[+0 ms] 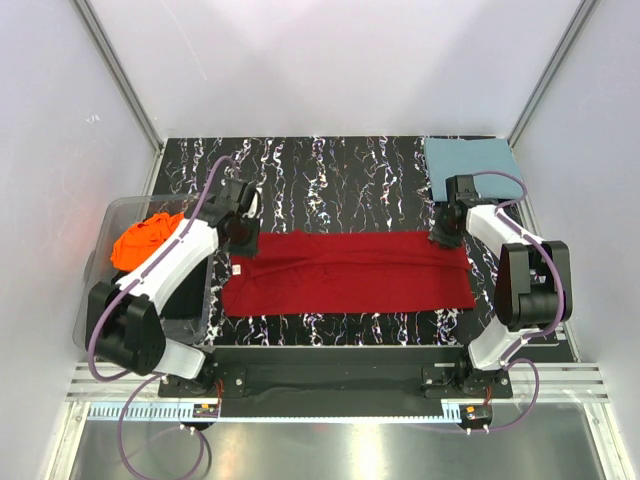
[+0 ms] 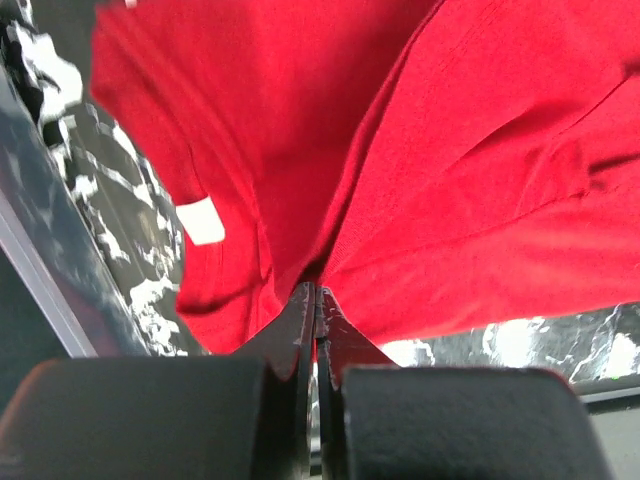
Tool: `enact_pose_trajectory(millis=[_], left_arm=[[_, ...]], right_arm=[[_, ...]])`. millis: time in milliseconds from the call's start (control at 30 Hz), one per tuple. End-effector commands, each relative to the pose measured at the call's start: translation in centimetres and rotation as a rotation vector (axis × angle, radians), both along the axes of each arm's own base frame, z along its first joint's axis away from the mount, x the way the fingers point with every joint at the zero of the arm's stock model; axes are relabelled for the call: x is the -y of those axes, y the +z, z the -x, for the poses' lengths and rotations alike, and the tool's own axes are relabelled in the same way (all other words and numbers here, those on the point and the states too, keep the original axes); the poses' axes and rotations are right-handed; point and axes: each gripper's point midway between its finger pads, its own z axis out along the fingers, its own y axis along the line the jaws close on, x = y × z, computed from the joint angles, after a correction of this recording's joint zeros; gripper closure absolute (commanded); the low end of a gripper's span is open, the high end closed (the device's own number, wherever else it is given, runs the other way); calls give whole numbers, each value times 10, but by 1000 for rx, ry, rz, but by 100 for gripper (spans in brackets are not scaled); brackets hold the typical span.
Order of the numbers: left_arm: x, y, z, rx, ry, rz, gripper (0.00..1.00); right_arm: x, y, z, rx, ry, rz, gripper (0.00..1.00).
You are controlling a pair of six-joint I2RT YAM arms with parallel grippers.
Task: Fold and stack the t-shirts
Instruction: Fold the tshirt
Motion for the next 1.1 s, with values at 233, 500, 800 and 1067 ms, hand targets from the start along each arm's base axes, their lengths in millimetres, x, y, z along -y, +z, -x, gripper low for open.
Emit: enact_pose_trajectory(millis=[233,500,800,1067], left_arm=[[-31,15,11,115,147,-71,100],[-37,2,17,84,148,-101,100],[-30,24,0,137,148,-80,100],[-23,34,-8,155,139,-49,100]], right_arm=[[38,-11,22,-68,-112,116,67],[41,-19,25,-92,-117,115,67],[75,3,23,-32,-342,38,66],[99,-9,53,-136,-578,-98,65]])
